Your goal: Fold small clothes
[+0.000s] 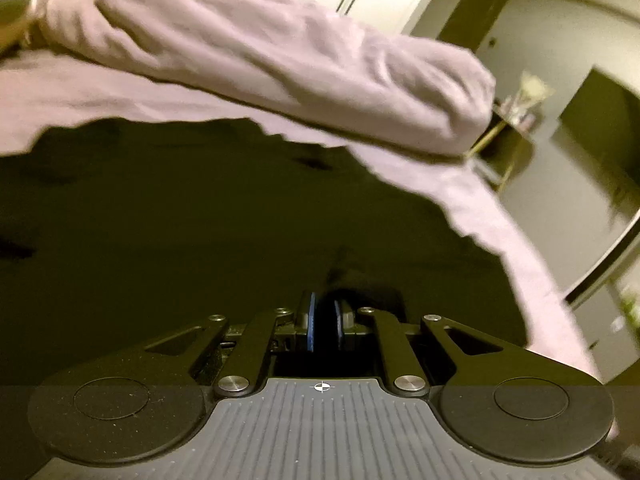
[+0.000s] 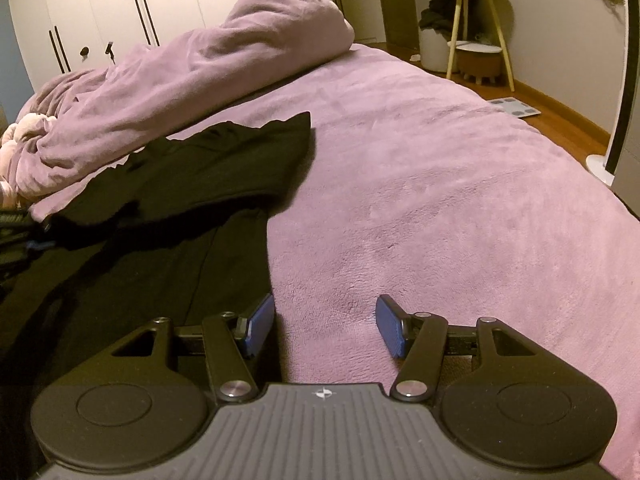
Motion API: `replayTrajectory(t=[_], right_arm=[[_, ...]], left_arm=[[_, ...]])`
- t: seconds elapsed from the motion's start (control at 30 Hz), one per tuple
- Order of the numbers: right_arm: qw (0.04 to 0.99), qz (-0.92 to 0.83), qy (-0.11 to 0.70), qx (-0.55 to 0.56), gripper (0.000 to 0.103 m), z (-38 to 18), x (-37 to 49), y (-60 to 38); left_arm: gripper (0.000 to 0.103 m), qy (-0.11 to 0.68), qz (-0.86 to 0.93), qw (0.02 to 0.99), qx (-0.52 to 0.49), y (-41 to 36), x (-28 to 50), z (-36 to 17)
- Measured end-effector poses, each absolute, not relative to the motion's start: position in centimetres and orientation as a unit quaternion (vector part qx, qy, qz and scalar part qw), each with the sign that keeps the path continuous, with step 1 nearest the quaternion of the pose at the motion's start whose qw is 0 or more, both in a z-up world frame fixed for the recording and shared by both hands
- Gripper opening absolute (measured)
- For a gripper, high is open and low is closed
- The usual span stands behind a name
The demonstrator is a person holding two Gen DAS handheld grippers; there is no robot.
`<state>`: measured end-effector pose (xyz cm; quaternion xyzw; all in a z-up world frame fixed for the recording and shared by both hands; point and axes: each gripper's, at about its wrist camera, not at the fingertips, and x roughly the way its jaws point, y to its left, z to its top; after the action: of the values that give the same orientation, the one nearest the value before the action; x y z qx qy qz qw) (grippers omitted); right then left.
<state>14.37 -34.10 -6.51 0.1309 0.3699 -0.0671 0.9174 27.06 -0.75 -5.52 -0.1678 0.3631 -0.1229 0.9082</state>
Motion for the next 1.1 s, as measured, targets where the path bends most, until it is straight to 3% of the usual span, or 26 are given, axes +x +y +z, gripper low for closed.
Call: replayTrajectory(t=[0.13, 0.27, 0.47, 0.67, 0.7, 0.77, 0.87, 1.1], right_arm=[[0.917, -0.066, 0.372, 0.129, 0.060, -6.5, 14.5, -34.0], [0.917, -0.069, 0.371, 0.131, 0.061, -6.4, 14.7, -33.9], [0.916, -0.068, 0.375, 0.125, 0.061, -6.1, 14.8, -33.5], [0.919, -0.064, 0.371, 0.120, 0.061, -5.5, 14.7, -33.4], [0.919, -0.062, 0.370, 0.119, 0.061, -5.4, 14.8, -33.3], [0.920, -0.060, 0.369, 0.119, 0.061, -5.2, 15.0, -32.9], [0.922, -0.052, 0.366, 0.117, 0.061, -4.9, 15.3, -32.3], [0.928, -0.036, 0.355, 0.109, 0.061, -4.0, 16.0, -30.9]], left_arm=[[0.014, 0.357, -0.106, 0.918, -0.135, 0.2, 26.3, -4.9], [0.048, 0.330, -0.120, 0.931, -0.096, -1.0, 26.1, -4.0], [0.048, 0.333, -0.129, 0.934, -0.034, -3.4, 27.6, -5.1], [0.035, 0.323, -0.150, 0.934, 0.013, -4.7, 27.9, -5.5], [0.023, 0.323, -0.154, 0.934, 0.010, -4.7, 28.0, -5.6], [0.009, 0.326, -0.169, 0.930, 0.006, -4.7, 28.2, -5.6], [0.006, 0.316, -0.169, 0.933, 0.004, -4.5, 28.0, -5.6], [0.005, 0.317, 0.033, 0.908, -0.271, 3.2, 25.9, -6.5]])
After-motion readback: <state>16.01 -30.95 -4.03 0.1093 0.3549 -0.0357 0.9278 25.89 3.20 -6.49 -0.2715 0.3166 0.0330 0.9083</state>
